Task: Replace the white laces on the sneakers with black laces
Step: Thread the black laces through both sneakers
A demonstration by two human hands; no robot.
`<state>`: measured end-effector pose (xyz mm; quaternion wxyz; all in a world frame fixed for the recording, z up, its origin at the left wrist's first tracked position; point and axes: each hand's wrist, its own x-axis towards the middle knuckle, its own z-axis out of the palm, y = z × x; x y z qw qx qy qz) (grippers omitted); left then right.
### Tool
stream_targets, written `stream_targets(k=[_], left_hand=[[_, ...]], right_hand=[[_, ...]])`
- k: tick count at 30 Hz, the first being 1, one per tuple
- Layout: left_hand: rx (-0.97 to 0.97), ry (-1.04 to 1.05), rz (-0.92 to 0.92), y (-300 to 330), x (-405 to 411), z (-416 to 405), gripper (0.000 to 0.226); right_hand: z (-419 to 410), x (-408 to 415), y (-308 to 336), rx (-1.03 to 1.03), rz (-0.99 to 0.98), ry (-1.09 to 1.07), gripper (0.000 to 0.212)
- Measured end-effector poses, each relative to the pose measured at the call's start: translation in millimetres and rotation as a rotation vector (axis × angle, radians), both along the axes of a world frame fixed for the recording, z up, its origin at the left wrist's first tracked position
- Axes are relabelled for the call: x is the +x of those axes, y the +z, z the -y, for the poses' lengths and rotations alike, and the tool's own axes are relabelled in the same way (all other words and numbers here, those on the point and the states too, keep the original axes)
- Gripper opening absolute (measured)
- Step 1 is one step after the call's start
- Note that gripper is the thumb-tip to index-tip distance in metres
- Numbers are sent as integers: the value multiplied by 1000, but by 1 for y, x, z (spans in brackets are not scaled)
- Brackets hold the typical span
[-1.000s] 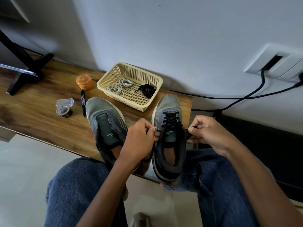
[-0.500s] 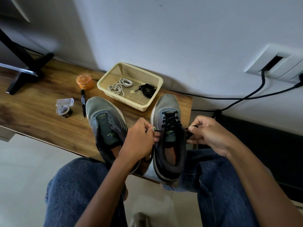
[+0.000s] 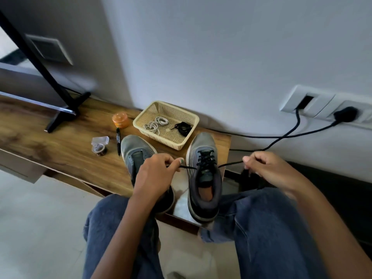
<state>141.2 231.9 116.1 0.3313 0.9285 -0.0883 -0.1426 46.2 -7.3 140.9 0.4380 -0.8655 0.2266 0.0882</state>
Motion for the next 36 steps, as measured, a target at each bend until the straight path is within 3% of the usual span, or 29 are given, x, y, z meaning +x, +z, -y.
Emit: stream_targets(k=[8, 16, 19, 25, 32, 36], left_hand=[[-69, -187, 99, 80, -21, 17, 29], [37, -277, 338, 140, -43, 43, 22], [33, -267, 435, 153, -44, 43, 20], [-224, -182, 490, 155, -39, 46, 6], [-707, -93, 194, 137, -32, 47, 9], [-827, -74, 104, 136, -29, 48, 14]], right_hand=[[-20, -7, 69, 24, 235, 56, 24], [-49, 1, 103, 60, 400, 69, 6], [-52, 0, 117, 27, 440, 79, 11], [-54, 0, 129, -17, 496, 73, 16], [-48, 2, 132, 87, 576, -5, 11], [-49, 4, 131, 41, 618, -25, 4]])
